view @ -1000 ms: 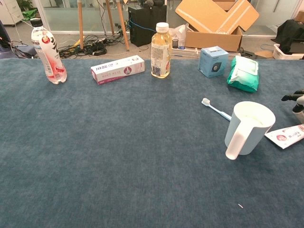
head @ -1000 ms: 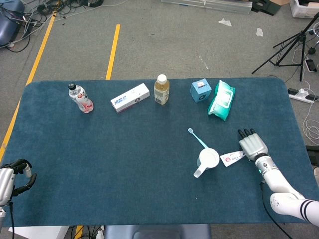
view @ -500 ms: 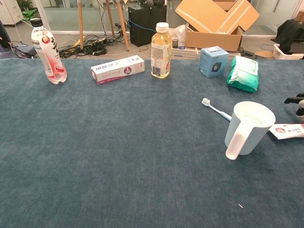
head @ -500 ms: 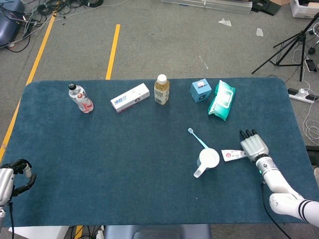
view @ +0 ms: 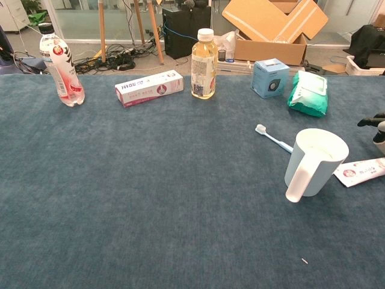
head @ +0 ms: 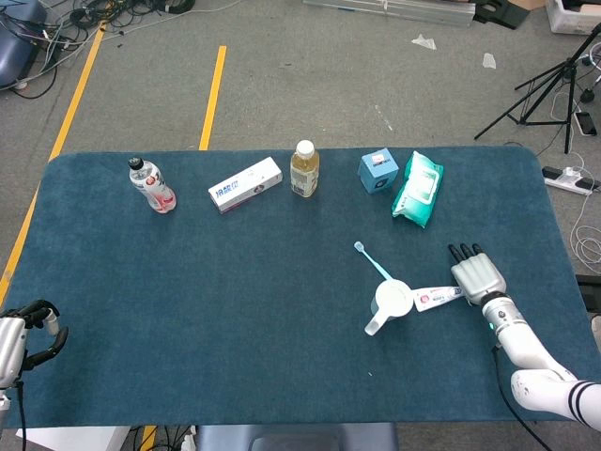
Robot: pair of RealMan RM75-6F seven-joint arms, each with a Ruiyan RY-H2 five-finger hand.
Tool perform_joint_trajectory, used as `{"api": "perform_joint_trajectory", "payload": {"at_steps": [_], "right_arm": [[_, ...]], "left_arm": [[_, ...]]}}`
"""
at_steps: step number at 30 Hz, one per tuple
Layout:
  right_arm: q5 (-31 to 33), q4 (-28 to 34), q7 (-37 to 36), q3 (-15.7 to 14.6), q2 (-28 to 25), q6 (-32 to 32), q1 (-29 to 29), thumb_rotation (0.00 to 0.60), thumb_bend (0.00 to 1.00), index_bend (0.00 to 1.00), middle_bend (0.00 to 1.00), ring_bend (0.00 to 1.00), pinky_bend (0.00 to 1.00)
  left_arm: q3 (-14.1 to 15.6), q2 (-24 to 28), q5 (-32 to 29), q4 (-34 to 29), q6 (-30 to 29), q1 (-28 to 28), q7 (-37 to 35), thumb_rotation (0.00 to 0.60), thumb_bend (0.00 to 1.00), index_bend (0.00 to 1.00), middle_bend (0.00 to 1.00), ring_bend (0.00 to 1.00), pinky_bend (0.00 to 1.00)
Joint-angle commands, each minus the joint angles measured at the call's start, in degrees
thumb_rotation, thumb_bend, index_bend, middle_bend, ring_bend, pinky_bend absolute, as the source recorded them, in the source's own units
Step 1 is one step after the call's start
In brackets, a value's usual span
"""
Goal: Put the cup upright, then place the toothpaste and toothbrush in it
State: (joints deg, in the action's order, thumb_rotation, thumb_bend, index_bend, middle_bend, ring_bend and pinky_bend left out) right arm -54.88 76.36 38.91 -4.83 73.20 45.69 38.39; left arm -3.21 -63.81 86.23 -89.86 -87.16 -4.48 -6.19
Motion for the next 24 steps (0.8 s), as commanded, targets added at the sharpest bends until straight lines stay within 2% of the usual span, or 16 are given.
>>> {"api": "perform_joint_trajectory", "payload": {"at_steps": [1,11,24], "right_arm": [[-0.1,3.6,-0.6,0.6,-2.5,1.0,-0.1,0.600,0.30,0.62,0.00,0.00,0.12],[0.7,13.3,-1.1,2.1,-8.1,3.0,0.4,0.600,0.30,0.62,0.00,0.00,0.12],[1.6,21.1,-3.3,3.9,-12.0,3.7,1.5,0.600,0.30,0.62,0.00,0.00,0.12]], "left_arm": [[0.0,0.0,0.0,0.0,0.0,0.0,0.1,0.600,0.36,0.57,0.47,0.54,0.52],[0.1,0.1,0.3,-0.2,-0.4,0.2,0.0,0.600,0.36,0.57,0.47,0.54,0.52],[-0.1,0.6,0.6,-0.4,-1.3,0.5,-0.8,0.600,0.36,0.57,0.47,0.54,0.52]]}}
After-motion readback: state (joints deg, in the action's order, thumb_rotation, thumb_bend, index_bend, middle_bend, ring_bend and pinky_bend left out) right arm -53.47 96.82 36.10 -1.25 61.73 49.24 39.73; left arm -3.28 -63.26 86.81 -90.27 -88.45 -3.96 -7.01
